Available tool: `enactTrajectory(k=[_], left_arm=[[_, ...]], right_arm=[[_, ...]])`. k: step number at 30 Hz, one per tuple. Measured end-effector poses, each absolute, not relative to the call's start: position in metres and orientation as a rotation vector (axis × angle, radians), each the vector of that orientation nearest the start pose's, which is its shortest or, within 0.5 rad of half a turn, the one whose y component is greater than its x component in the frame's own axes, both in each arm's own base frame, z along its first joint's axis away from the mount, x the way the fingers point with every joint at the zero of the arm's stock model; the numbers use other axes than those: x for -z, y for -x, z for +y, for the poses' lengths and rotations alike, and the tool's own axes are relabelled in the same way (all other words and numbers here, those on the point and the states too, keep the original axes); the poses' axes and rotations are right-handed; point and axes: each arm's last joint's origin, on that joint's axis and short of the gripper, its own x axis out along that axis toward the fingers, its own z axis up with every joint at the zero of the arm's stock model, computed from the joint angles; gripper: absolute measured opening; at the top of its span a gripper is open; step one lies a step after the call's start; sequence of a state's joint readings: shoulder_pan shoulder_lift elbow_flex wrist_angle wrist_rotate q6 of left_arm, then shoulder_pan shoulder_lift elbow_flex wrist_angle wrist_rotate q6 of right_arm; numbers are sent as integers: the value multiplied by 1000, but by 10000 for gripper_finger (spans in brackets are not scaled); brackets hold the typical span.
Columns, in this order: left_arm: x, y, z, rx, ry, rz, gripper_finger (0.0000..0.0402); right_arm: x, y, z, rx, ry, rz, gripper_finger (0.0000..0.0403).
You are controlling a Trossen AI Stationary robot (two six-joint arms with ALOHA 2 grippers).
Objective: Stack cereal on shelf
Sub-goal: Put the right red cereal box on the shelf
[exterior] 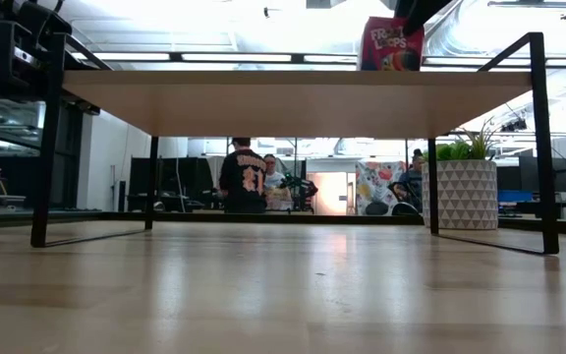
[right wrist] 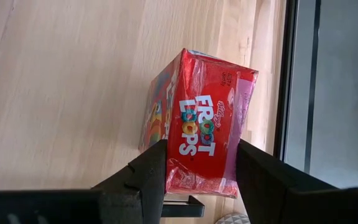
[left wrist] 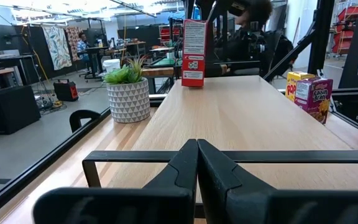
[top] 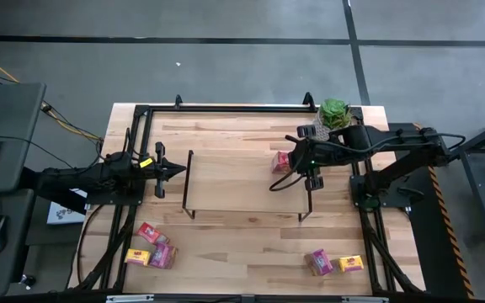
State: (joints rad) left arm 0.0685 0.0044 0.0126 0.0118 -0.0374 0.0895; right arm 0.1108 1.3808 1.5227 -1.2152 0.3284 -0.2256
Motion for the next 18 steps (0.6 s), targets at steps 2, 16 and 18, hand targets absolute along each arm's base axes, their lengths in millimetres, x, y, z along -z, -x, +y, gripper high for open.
enactTrajectory(k=[2,16,18], left_arm=[[-169,-97,8,-107,-90,-15,3],[-169,-97,8,-107,-90,-15,3],[-169,-97,8,-107,-90,-15,3]], right_arm=[[-373,-249,18,77,438,1072,161],[-373,-248,18,98,421,1076,279],[-373,-248,18,98,423,1077,289]])
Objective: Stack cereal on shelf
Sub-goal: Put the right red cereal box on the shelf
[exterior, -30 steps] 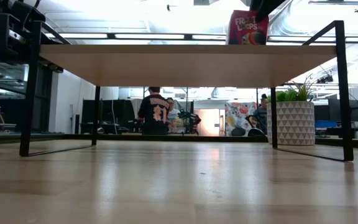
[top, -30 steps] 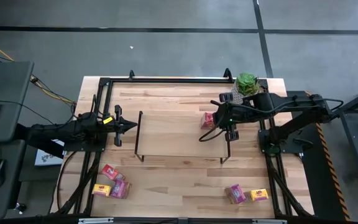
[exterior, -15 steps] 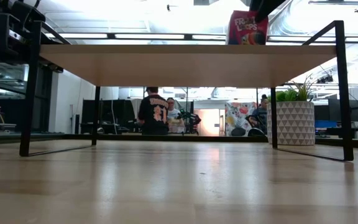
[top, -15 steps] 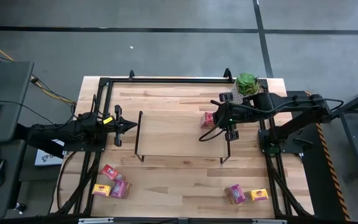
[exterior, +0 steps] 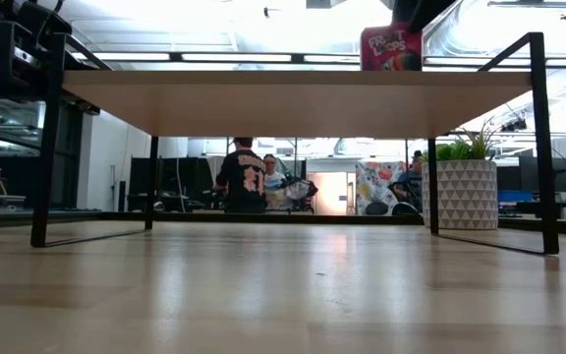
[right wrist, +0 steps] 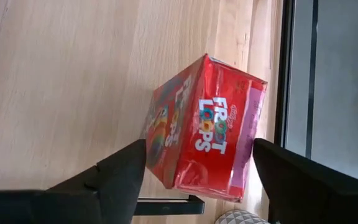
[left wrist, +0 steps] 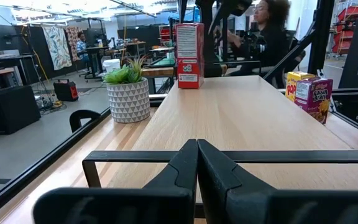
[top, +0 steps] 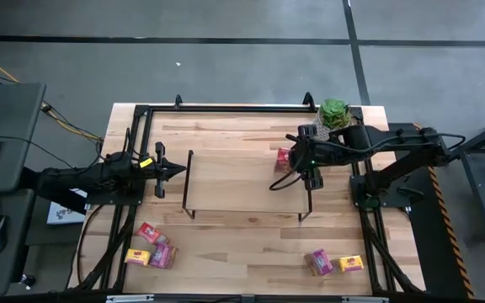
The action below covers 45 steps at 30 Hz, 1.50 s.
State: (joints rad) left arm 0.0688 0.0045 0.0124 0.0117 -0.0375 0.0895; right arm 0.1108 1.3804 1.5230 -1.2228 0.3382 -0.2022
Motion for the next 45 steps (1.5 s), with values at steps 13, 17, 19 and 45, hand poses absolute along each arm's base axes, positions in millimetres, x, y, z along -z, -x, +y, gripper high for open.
enactTrajectory(k=[13,17,19,45], left_arm=[[-169,-97,8,-107,-90,-15,3],[-169,-97,8,-107,-90,-15,3],[-169,-97,8,-107,-90,-15,3],[-169,-97,8,-107,-90,-15,3]], right_arm=[[-374,-248,17,116,444,1077,296],[-374,-248,17,112,442,1076,297],[-374,-248,17,103,455,1078,297],[-433,-232,23,-61,242,870,296]])
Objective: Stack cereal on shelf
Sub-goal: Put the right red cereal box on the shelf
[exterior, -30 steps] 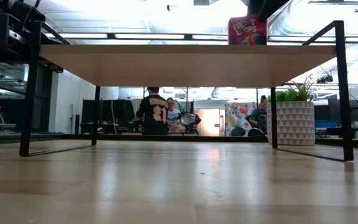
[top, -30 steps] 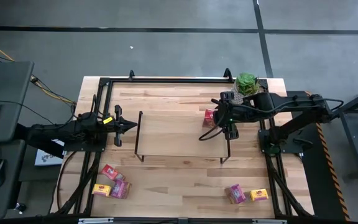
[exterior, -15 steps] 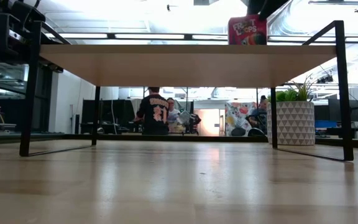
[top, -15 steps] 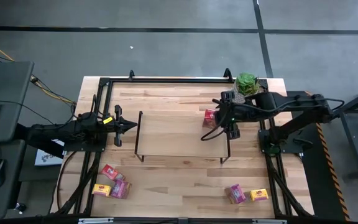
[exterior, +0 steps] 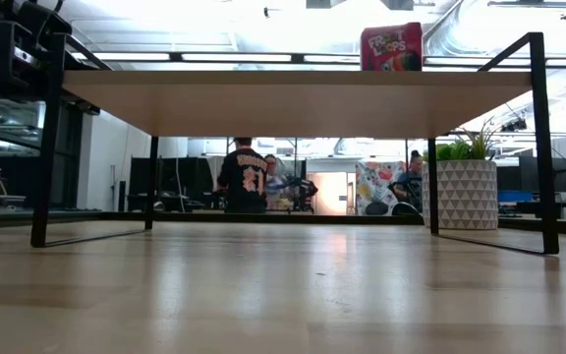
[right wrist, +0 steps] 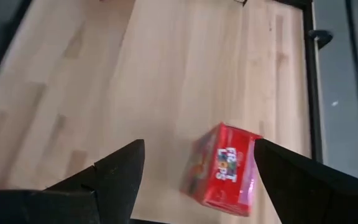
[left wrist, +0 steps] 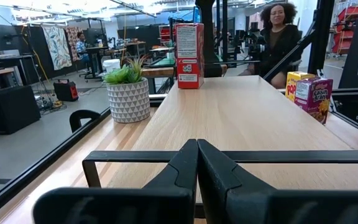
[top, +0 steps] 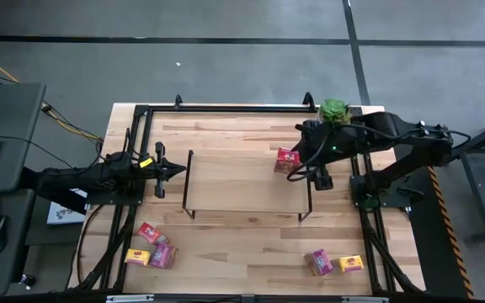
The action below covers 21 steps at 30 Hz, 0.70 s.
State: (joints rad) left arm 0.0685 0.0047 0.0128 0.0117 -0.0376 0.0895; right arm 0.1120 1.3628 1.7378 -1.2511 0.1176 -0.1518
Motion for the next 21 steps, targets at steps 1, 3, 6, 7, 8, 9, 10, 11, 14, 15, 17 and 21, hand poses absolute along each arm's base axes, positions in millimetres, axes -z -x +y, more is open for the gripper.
enactTrajectory(k=[1,3,6,7,8,9,10,11,14,15,17,21], left_arm=[[-169,-97,8,-107,-90,-15,3],[-169,-97,8,-107,-90,-15,3],[-169,-97,8,-107,-90,-15,3],[-168,-97,8,-107,-90,-15,3],[-169,-97,8,-107,-90,-15,3],[-169,-97,8,-107,-90,-15,3],[-169,-97,8,-107,-90,-15,3],[-169,-97,8,-107,-90,-15,3],[-169,-97,8,-107,-90,-15,3],[-169,-97,8,-107,-90,-15,3],[-169,-97,8,-107,-90,-15,3],[-169,-97,8,-107,-90,-15,3]], right_arm=[[-434,-232,23,-61,216,869,296],[-433,-232,23,-50,159,870,296],[-430,-233,24,-19,90,881,296],[-428,-234,24,-10,72,887,296],[-428,-234,24,0,51,891,296],[-427,-235,24,5,29,887,296],[-426,-236,24,1,9,881,296],[-426,-237,25,-13,2,876,296],[-426,-238,28,-101,-1,862,296],[-427,-239,30,-139,1,851,296],[-429,-239,36,-210,10,833,296],[-430,-235,49,-320,63,816,296]])
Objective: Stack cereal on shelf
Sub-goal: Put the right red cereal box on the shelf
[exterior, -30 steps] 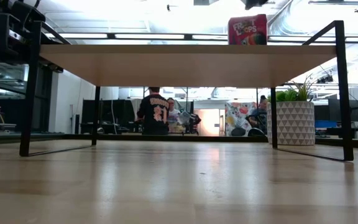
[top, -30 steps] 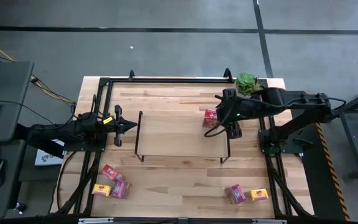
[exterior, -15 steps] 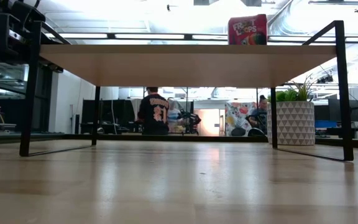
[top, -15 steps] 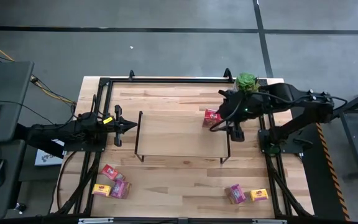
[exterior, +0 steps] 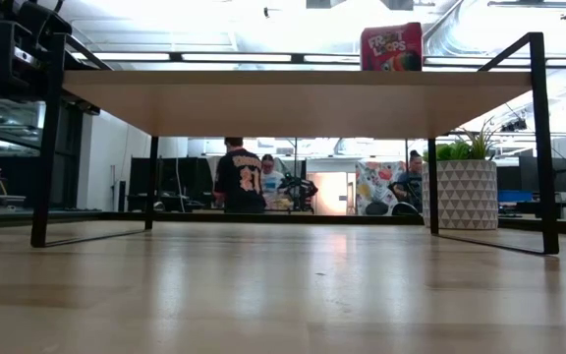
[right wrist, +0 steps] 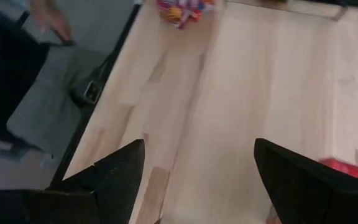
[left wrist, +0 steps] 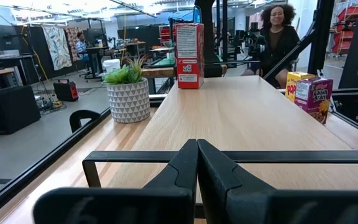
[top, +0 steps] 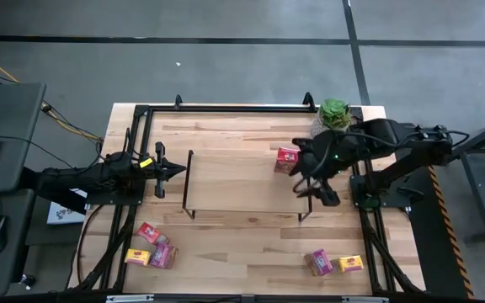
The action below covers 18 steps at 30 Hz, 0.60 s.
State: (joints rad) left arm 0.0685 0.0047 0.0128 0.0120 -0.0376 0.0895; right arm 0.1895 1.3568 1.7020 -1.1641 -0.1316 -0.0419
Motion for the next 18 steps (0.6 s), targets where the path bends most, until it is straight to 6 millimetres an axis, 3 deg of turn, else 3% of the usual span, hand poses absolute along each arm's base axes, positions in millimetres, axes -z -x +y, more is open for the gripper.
enactTrajectory(k=[7,14,18], left_arm=[[-169,-97,8,-107,-90,-15,3],[-169,-97,8,-107,-90,-15,3],[-169,-97,8,-107,-90,-15,3]], right_arm=[[-445,-211,53,-292,99,744,296],[-474,-173,42,-195,104,523,296],[-476,-159,37,-170,127,395,296]])
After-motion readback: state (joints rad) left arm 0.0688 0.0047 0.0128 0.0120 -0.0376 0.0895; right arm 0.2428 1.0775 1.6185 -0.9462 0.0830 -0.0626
